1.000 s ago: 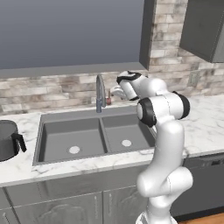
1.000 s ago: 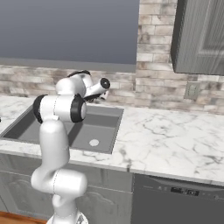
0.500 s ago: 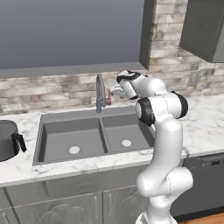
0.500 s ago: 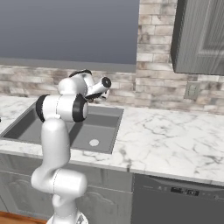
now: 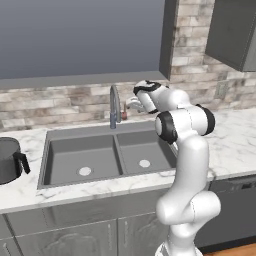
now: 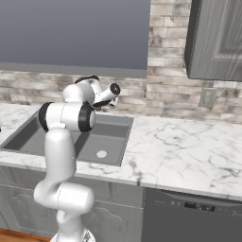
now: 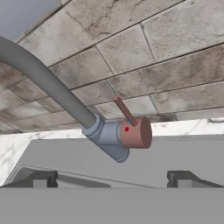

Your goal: Turn on the sink faucet and place the jug under the water for a few seconds to fill it up.

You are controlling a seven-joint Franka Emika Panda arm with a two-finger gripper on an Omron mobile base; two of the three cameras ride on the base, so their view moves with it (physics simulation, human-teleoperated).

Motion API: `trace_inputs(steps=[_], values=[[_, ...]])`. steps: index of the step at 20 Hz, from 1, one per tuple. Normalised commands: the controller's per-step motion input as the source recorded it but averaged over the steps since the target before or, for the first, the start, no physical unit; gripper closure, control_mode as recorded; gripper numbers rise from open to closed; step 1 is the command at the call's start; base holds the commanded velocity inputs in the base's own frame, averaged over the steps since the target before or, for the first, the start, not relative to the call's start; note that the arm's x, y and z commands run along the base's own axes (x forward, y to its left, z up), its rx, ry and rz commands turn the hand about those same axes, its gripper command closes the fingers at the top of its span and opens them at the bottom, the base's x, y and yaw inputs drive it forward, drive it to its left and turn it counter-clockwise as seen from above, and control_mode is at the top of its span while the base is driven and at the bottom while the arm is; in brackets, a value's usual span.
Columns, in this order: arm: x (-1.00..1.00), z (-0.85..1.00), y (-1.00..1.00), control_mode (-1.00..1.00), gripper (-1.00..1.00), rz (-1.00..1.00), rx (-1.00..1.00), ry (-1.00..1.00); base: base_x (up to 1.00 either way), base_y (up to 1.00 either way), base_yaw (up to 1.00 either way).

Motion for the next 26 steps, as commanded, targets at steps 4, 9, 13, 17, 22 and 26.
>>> trace_inputs(steps=[4, 9, 13, 17, 22, 26], values=[[0.0, 0.0, 0.0, -1.0, -1.0, 0.0, 0.0, 0.0, 0.0, 0.0, 0.0], [0.0, 0.0, 0.0, -1.0, -1.0, 0.0, 0.0, 0.0, 0.0, 0.0, 0.0], [0.03, -0.01, 0.0, -1.0, -1.0, 0.0, 0.0, 0.02, 0.0, 0.0, 0.0], [0.06, -0.08, 0.0, -1.0, -1.0, 0.0, 0.0, 0.07, 0.0, 0.0, 0.0], [0.3, -0.14, 0.0, -1.0, -1.0, 0.0, 0.0, 0.1, 0.0, 0.0, 0.0], [0.43, -0.11, 0.0, -1.0, -1.0, 0.0, 0.0, 0.1, 0.0, 0.0, 0.0]])
